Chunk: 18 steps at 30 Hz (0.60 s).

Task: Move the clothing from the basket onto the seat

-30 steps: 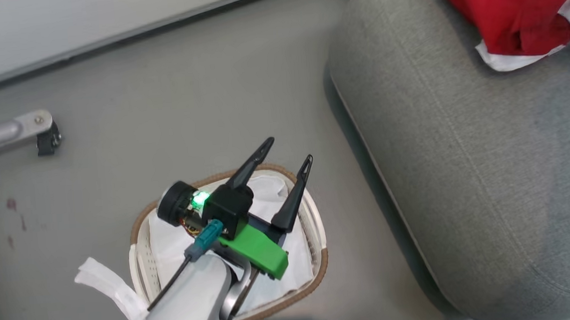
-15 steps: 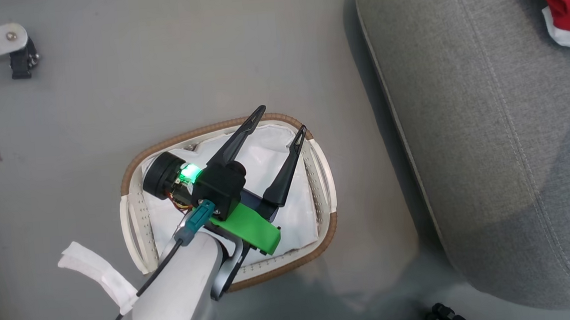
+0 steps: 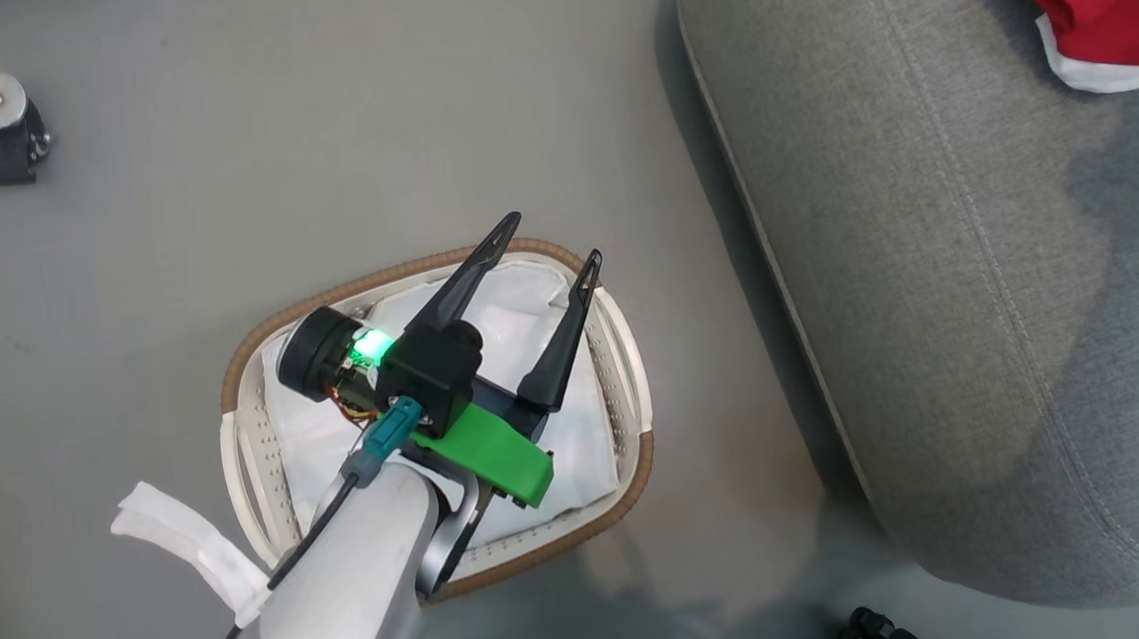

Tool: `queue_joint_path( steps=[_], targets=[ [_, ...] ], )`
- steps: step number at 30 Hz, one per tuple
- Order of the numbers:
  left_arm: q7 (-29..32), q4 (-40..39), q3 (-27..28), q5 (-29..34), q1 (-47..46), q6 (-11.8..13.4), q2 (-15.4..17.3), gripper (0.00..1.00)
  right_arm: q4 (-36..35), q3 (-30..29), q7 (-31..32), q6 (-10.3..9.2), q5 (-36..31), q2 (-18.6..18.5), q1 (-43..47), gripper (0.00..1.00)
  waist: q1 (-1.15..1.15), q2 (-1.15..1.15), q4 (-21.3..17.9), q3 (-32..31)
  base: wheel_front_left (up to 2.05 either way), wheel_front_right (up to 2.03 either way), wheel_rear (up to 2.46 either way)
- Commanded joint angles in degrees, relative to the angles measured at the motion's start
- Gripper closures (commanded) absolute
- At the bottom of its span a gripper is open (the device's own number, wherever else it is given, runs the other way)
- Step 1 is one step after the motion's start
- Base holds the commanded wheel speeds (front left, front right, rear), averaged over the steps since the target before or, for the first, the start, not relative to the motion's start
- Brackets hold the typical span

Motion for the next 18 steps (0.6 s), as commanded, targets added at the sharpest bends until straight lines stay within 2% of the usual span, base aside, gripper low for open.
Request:
queue_joint_path(
  steps=[1, 8, 18],
  targets=[
    [-0.04, 0.11, 0.51, -0.21, 0.71, -0.18, 0.25, 0.00, -0.77, 0.56, -0.28, -0.04, 0.87, 0.40, 1.99, 0.00, -0.01, 0.00, -0.80, -1.65, 0.00, 0.00, 0.00],
    [-0.04, 0.50, 2.57, -1.19, 2.92, -0.18, -0.29, 0.00, -4.87, 3.93, -0.27, -0.04, 3.46, 1.06, 9.03, 0.00, -0.01, 0.00, -1.63, -6.86, 0.00, 0.00, 0.00],
    [-0.03, 1.03, 7.99, -2.30, 7.68, -0.18, -2.26, 0.00, -9.89, 7.76, -0.27, -0.04, 4.73, -1.87, 11.50, 0.00, -0.01, 0.00, 0.42, -16.58, 0.00, 0.00, 0.00]
  ],
)
